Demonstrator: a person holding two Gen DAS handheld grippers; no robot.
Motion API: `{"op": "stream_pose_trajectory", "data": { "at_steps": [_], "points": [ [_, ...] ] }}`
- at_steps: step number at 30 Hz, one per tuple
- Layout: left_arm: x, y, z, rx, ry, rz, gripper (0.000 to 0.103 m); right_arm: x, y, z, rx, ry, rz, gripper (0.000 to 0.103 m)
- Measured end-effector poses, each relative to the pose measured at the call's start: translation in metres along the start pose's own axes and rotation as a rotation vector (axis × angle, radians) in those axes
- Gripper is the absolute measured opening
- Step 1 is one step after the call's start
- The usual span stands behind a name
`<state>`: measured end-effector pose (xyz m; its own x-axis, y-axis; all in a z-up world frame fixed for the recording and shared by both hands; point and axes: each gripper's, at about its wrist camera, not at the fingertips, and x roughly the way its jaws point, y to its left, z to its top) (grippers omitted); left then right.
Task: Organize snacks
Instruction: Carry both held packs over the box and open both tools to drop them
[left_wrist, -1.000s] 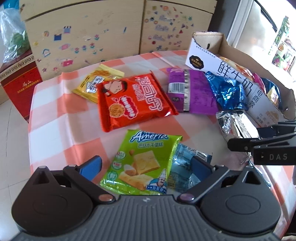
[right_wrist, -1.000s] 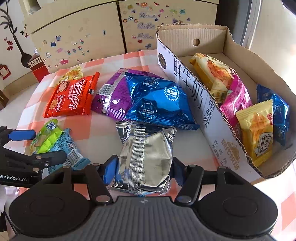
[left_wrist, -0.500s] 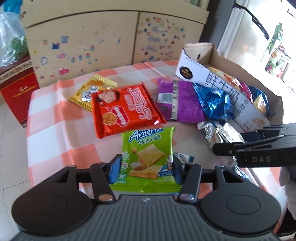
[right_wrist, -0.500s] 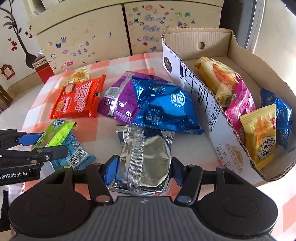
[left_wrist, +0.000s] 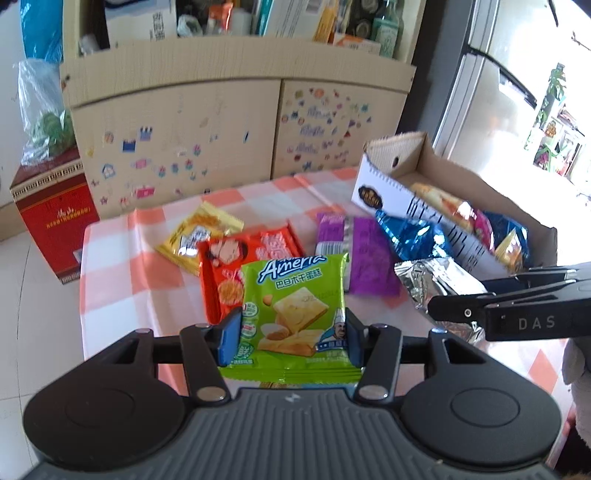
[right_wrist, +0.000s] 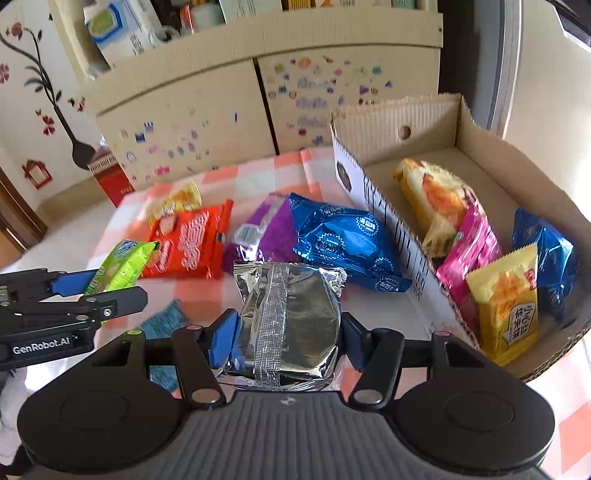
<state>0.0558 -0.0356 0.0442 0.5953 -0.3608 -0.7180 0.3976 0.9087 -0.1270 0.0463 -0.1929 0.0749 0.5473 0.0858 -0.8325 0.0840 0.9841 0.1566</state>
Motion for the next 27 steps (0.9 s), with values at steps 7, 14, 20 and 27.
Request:
{"op": "stream_pose_trajectory", "data": {
  "at_steps": [7, 14, 20, 27],
  "points": [
    [-0.003, -0.008, 0.009, -0.013, -0.042, 0.000, 0.054, -0.016, -0.003, 0.005, 0.010, -0.049, 0.033, 0.066],
    [-0.007, -0.018, 0.018, -0.011, -0.083, -0.007, 0.054, -0.032, -0.013, 0.011, 0.044, -0.112, 0.046, 0.066],
    [-0.009, -0.038, 0.032, -0.006, -0.120, -0.042, 0.054, -0.052, -0.030, 0.022, 0.063, -0.178, 0.027, 0.066],
    [0.002, -0.067, 0.047, 0.020, -0.138, -0.094, 0.054, -0.072, -0.066, 0.038, 0.104, -0.245, -0.050, 0.066]
  ]
}}
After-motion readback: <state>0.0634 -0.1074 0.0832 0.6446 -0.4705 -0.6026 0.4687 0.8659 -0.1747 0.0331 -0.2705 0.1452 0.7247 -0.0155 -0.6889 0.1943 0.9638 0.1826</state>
